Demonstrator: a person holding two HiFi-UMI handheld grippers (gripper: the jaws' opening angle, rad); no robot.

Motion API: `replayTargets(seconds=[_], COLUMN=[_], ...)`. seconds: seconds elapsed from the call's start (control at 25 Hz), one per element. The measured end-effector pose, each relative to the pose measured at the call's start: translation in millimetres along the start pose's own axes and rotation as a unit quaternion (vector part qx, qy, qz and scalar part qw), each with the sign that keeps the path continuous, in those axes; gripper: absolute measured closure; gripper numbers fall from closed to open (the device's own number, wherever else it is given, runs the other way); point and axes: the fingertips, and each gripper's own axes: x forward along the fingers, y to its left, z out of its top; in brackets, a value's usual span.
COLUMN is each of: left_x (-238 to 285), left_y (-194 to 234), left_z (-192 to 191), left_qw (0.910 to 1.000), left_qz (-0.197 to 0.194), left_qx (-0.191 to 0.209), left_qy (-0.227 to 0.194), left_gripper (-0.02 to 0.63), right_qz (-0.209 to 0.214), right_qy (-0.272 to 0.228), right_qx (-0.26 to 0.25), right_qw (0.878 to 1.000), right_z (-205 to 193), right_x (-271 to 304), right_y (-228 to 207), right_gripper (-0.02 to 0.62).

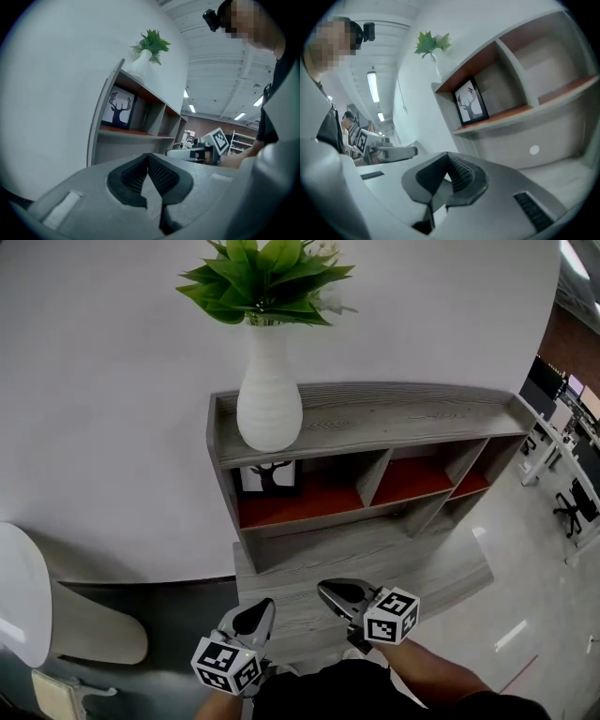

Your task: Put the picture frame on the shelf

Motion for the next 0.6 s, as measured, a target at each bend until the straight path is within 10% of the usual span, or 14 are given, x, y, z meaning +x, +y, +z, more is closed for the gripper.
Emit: replayTargets(seconds=[0.2,0.6], left_x=[3.1,-8.0], left_y=[-3.2,-79.0], left_z=[-1.3,-17.9], left_qw=[0.9998,0.9999], left_qz=[-0.015,0.004], left_qx=[0.008,0.004], left_qy=[0.002,-0.011], left_gripper=[0.597,0.597], right_qz=[-0.009,0.003], right_qy=[-0.017,-0.024], right_qx=[0.074,-0.004], right_qw=[0.997,1.000], right_z=[-28.1,-19.6], right_x=[-32.9,-104.7], right_y=[15.6,44.6], right_gripper=[0.580,0.580])
